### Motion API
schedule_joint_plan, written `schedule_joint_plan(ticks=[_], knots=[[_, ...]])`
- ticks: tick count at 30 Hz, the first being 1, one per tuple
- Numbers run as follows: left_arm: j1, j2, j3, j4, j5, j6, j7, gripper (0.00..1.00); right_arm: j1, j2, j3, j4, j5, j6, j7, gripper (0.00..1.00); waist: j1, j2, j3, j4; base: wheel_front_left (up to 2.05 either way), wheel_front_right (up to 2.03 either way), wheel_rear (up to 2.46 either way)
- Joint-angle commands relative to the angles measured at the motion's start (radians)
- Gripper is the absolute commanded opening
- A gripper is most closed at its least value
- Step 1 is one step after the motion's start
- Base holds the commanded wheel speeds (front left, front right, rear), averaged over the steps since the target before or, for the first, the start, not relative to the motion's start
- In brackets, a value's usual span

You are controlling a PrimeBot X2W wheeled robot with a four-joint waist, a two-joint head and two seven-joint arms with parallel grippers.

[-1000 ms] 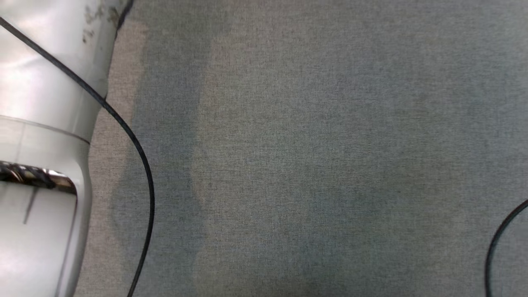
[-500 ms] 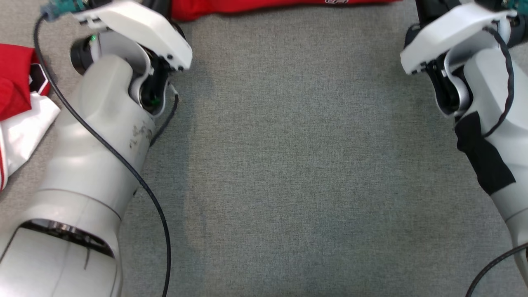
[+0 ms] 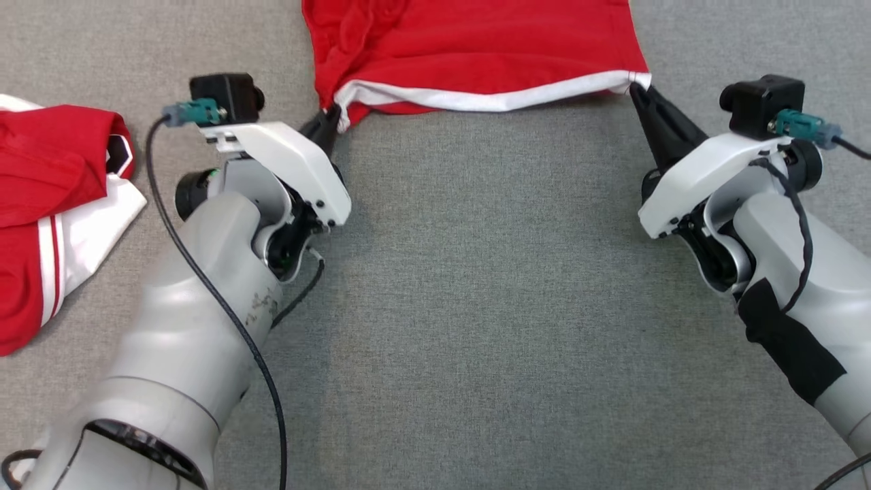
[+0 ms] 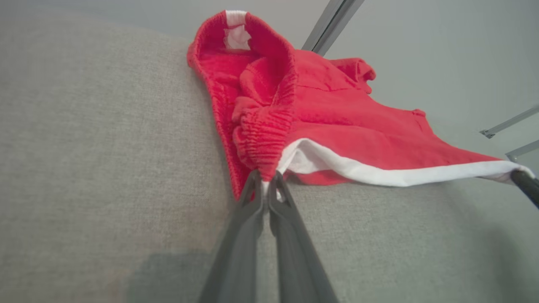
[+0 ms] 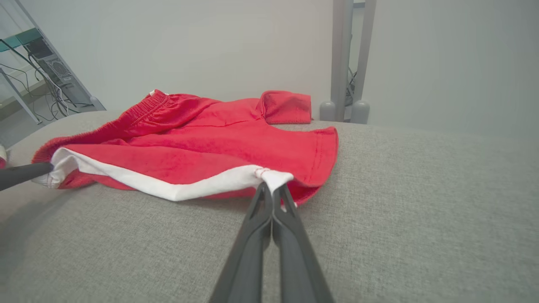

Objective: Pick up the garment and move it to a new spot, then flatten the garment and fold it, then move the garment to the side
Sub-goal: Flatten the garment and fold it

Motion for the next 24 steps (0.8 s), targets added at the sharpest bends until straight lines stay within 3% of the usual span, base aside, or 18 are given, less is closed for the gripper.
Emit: schedule_joint_plan(ticks=[1, 24], knots=[[0.011, 0.005, -0.006, -0.005, -0.004, -0.001, 0.008, 0.0, 0.013, -0.006, 0.01, -0.005, 0.01, 0.0, -0.004, 0.0, 0.0, 0.0, -0.011, 0.0, 0.0, 0.0, 0.0], [0.239, 0.146, -0.192, -0.249, -0.133, -0.001, 0.224, 0.0, 0.1, -0.131, 0.296, -0.078, 0.282, 0.0, 0.009, 0.0, 0.0, 0.0, -0.149, 0.001, 0.0, 0.0, 0.0]])
